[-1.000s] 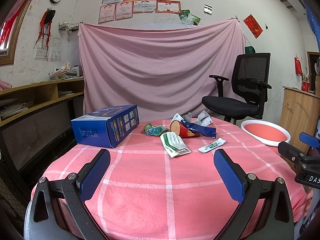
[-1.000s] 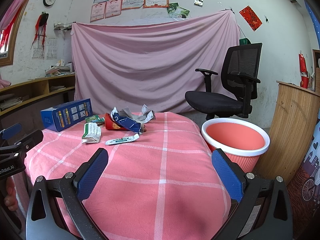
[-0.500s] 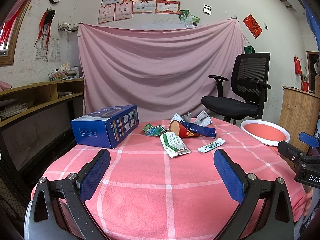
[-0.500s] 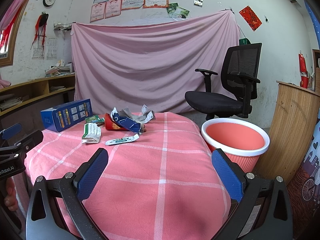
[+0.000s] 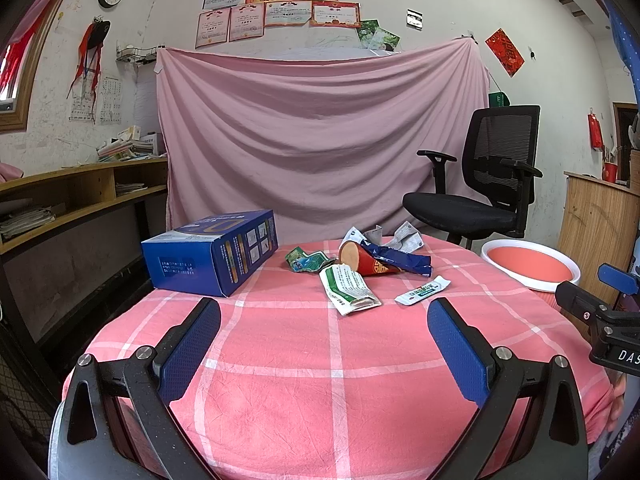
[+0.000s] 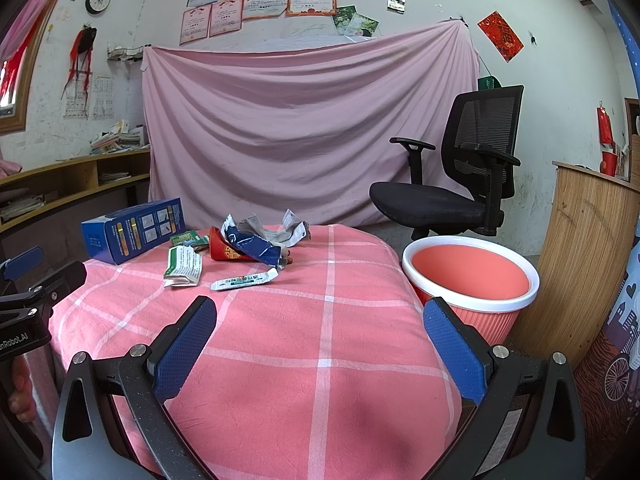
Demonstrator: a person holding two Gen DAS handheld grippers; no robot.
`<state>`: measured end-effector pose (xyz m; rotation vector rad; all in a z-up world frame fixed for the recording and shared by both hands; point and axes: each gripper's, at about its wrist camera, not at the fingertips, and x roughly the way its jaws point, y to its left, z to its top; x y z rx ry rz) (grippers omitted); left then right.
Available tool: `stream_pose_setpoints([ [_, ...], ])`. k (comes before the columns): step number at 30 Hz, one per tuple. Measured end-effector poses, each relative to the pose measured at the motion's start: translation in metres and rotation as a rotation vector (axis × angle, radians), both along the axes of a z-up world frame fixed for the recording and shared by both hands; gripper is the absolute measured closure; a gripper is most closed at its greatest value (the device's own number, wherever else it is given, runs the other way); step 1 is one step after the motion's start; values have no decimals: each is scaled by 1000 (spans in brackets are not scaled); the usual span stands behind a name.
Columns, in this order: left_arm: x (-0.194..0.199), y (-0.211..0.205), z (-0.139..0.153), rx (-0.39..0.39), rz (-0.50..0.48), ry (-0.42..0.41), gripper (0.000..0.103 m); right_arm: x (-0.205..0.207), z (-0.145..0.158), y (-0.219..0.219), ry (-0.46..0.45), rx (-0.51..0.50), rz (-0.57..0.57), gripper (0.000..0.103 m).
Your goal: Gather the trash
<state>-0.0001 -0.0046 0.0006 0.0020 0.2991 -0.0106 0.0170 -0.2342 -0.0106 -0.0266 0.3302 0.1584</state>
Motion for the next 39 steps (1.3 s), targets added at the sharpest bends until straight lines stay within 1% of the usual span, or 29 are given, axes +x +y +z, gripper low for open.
stream_pose_setpoints([
  [15,0,-2,2,5,6,-3,2,2,0,2,-3,5,0,0],
  [19,3,1,3,7,14,-6,2,3,3,-4,-15,22,0,0],
  [23,8,3,7,12,40,-43,2,9,10,-8,-33,40,0,0],
  [26,18,7,15,19,54,-75,2,18,19,-12,-60,60,1,0],
  [30,36,11,27,9,73,-116,2,34,32,-12,-116,57,15,0],
  [35,56,11,42,36,77,-184,2,59,48,-4,-213,28,40,0],
  [37,64,11,44,46,81,-209,2,68,51,1,-239,6,36,0],
  [39,74,11,46,48,78,-211,2,77,52,4,-248,-5,42,0],
])
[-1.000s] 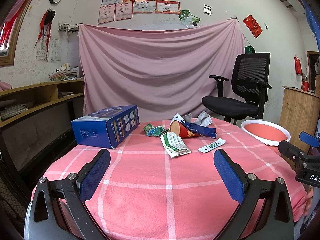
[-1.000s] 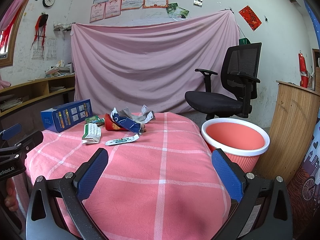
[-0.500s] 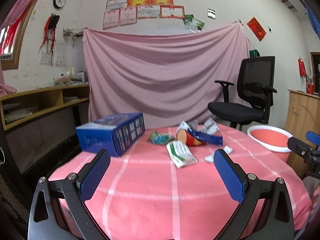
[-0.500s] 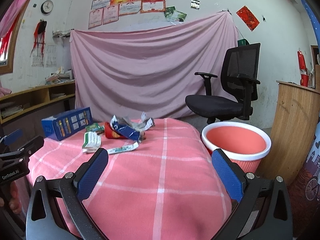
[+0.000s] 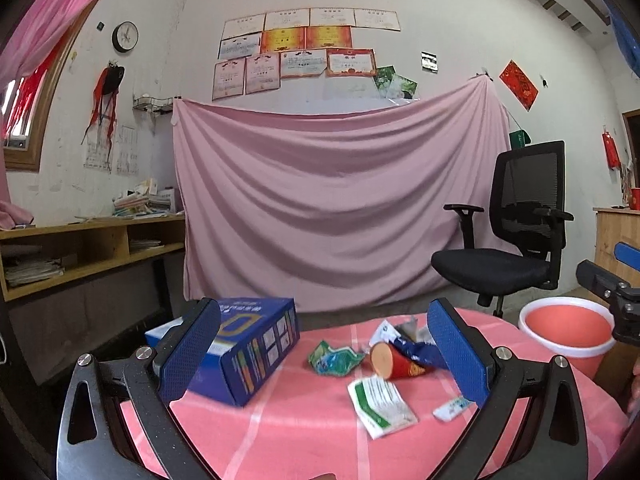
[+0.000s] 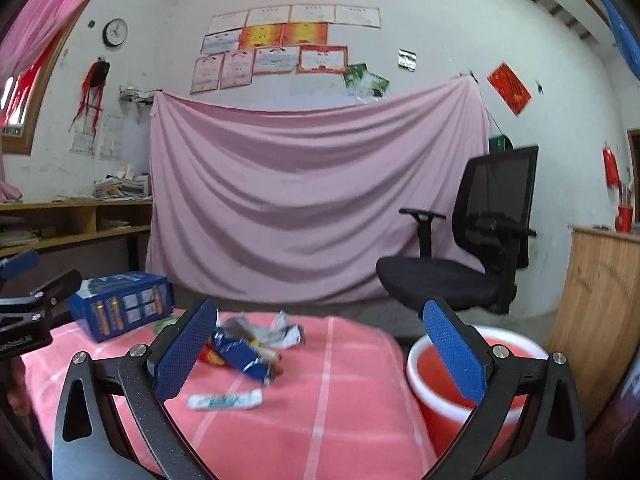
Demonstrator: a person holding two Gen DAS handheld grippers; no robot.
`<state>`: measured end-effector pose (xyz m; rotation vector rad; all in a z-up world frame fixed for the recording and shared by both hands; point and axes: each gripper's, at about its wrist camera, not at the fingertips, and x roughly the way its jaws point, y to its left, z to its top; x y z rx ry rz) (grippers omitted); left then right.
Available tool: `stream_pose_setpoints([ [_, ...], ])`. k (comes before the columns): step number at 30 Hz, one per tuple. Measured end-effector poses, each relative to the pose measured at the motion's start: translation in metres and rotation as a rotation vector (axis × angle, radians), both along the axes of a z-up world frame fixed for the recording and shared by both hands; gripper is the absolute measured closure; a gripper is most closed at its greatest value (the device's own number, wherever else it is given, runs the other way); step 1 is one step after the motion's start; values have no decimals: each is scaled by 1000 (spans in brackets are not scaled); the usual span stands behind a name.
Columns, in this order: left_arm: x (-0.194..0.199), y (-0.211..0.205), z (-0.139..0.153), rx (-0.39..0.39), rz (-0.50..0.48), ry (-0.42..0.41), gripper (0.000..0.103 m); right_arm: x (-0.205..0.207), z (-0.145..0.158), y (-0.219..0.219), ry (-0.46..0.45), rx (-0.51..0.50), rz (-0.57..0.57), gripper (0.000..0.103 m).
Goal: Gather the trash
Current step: 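Move the right tool toward the white medicine sachet on the table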
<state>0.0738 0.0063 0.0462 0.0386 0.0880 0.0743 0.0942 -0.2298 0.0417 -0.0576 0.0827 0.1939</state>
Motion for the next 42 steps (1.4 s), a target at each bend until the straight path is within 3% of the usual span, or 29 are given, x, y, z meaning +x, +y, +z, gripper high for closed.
stream_pose_setpoints([
  [5,26,2,-6,-3,-13,65,2,25,-9,4,76,25,15,0],
  [10,54,5,-26,-28,-41,215,2,50,-23,5,225,38,35,0],
  [17,81,13,-50,-89,-47,410,3,69,-33,13,369,13,84,0],
  [25,109,19,-73,-168,-149,602,39,83,-52,32,550,-18,180,11],
  [27,113,23,-75,-181,-170,627,49,85,-56,38,589,-34,200,11],
  [29,116,26,-75,-184,-177,640,53,86,-61,44,620,-51,216,11],
  [39,115,37,-78,-235,-187,666,53,104,-85,80,780,-182,312,12],
  [42,117,38,-77,-243,-196,673,53,108,-90,84,813,-194,328,19],
])
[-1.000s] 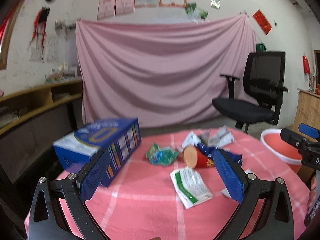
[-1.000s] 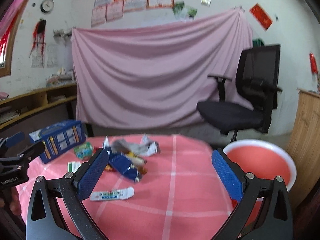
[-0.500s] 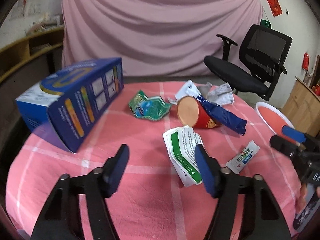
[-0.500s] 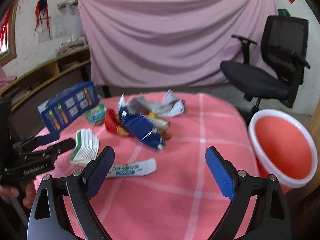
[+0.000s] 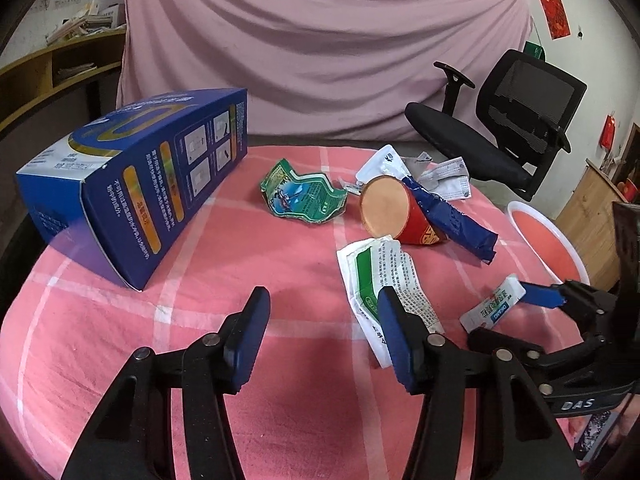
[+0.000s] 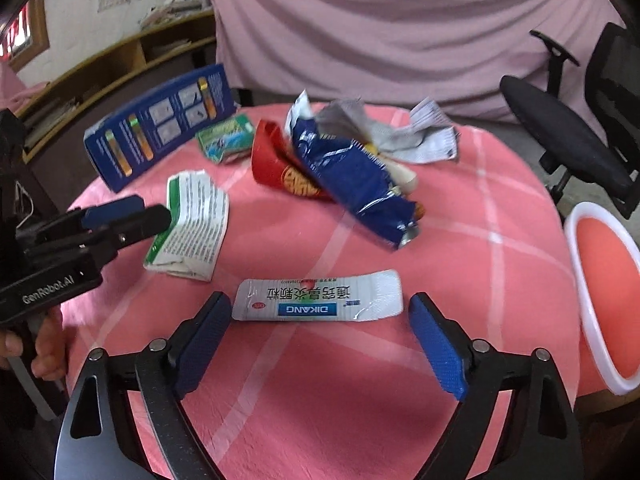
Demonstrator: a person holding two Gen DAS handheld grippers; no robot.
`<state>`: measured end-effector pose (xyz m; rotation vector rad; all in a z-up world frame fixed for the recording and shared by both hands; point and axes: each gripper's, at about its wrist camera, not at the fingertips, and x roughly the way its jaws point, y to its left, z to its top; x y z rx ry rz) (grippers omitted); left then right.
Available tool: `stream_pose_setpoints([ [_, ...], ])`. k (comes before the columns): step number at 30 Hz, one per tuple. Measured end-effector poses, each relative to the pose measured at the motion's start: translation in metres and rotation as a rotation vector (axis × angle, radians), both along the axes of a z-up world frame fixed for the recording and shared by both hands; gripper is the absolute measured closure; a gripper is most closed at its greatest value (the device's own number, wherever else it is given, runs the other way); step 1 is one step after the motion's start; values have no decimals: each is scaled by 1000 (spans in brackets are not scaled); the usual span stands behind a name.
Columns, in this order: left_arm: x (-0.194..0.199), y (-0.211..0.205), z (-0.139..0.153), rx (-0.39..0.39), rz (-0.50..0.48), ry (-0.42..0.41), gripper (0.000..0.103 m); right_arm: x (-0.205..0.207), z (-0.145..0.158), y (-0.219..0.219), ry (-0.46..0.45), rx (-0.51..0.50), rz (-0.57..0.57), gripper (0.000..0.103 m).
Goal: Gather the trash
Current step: 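Move the right tool toward the white medicine sachet on the table, then close the right gripper on the white medicine sachet and lift it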
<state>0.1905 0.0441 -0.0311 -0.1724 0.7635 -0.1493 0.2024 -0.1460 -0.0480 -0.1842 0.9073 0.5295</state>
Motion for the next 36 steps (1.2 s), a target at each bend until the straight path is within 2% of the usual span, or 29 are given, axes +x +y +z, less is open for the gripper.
stream_pose_setpoints([
  [3,5,0,1,-16,-21,8,53,4,-1,-1,13,7,4,27],
  [6,11,-3,2,-27,-48,20,53,7,0,-6,22,31,-6,28],
  [9,18,-9,2,-3,-71,32,53,10,0,-14,28,52,-24,29],
  [11,23,-14,2,11,-86,44,53,12,0,-18,33,70,-42,34],
  [15,33,-16,-3,1,-92,70,53,18,-1,-36,53,134,-102,37],
  [16,34,-16,-3,-8,-92,76,54,19,-1,-38,55,144,-109,41],
  [17,35,-16,-4,-12,-91,77,61,19,-1,-40,55,149,-117,43],
  [18,35,-16,-4,-17,-96,77,67,19,-1,-39,53,151,-124,52],
  [19,34,-16,-4,-20,-100,76,68,19,-1,-41,54,155,-129,70],
  [20,33,-15,-3,-19,-100,72,70,19,-1,-42,57,166,-129,70],
  [26,20,-14,1,-25,-92,36,83,17,1,-40,52,194,-111,77],
  [29,12,-16,4,-26,-85,4,86,14,3,-41,33,207,-93,85],
  [33,-9,-22,14,-45,-88,-90,93,4,12,-42,-27,241,-66,92],
  [36,-22,-35,22,0,-96,-153,96,-5,21,-45,-86,267,-62,94],
])
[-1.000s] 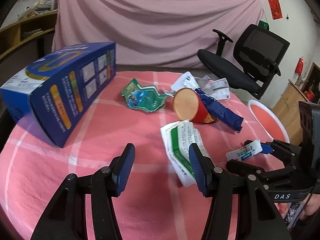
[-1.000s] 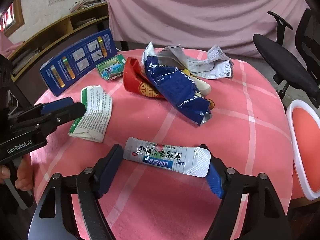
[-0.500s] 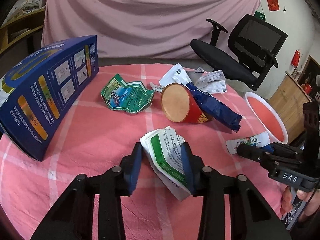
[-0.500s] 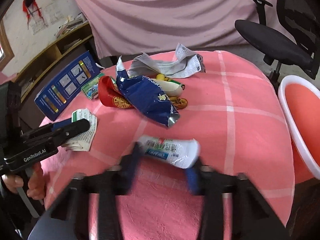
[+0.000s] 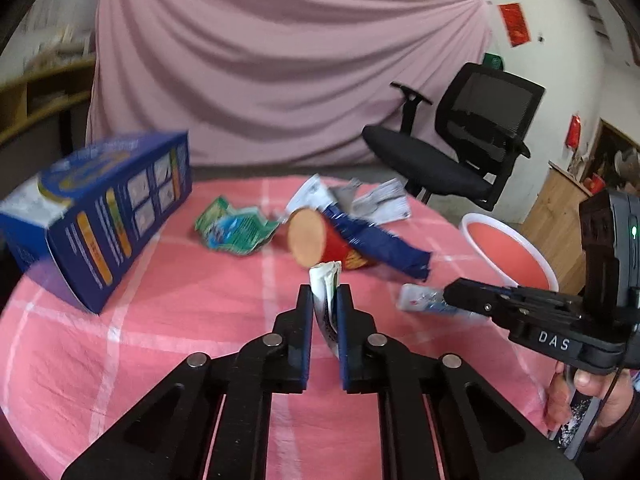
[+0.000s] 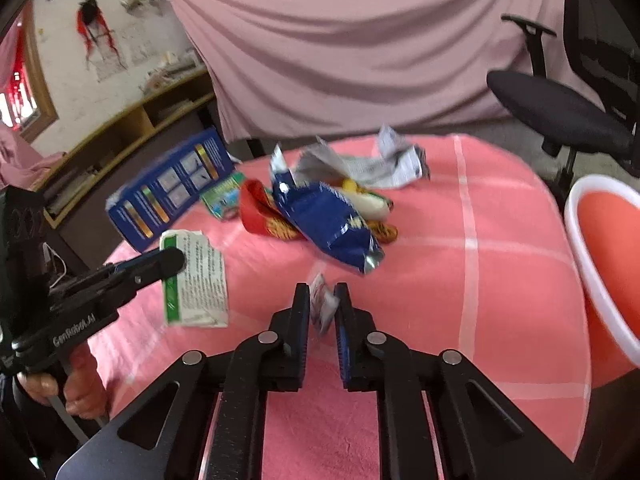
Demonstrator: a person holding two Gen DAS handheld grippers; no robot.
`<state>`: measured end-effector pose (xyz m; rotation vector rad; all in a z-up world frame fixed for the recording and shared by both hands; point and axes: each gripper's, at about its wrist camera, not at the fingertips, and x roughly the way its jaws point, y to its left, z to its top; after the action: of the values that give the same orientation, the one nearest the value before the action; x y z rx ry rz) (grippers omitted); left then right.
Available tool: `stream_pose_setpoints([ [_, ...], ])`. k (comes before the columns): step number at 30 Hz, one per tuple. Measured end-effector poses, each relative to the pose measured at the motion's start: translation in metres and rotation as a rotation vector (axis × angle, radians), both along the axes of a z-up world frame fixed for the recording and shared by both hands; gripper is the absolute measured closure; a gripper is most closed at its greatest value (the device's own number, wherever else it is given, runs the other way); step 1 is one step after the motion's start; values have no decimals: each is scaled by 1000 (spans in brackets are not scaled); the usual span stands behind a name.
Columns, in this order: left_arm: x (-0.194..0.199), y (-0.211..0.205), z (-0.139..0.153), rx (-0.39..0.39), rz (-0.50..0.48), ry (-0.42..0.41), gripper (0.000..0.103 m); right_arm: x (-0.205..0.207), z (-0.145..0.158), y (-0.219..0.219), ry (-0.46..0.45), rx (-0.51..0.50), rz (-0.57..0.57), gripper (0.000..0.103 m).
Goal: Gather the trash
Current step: 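Close the right gripper on the white medicine sachet and lift it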
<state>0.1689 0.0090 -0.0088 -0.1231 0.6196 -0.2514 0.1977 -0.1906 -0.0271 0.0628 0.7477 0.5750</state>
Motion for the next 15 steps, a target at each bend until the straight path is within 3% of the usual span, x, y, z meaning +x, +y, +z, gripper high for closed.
stream_pose_setpoints([
  [4,-11,-24,5,88,-4,-62,97,-3,3,0,-22,1,5,96],
  [9,-5,-38,0,130,25,-31,96,6,-3,-5,32,23,-8,94],
  [11,-2,-34,-2,116,39,-9,96,13,-8,-8,77,46,-5,79],
  [12,-2,-30,-3,108,45,0,96,14,-10,-8,90,48,-4,67],
  [15,-1,-23,-5,89,62,22,96,15,-12,-4,106,33,13,66],
])
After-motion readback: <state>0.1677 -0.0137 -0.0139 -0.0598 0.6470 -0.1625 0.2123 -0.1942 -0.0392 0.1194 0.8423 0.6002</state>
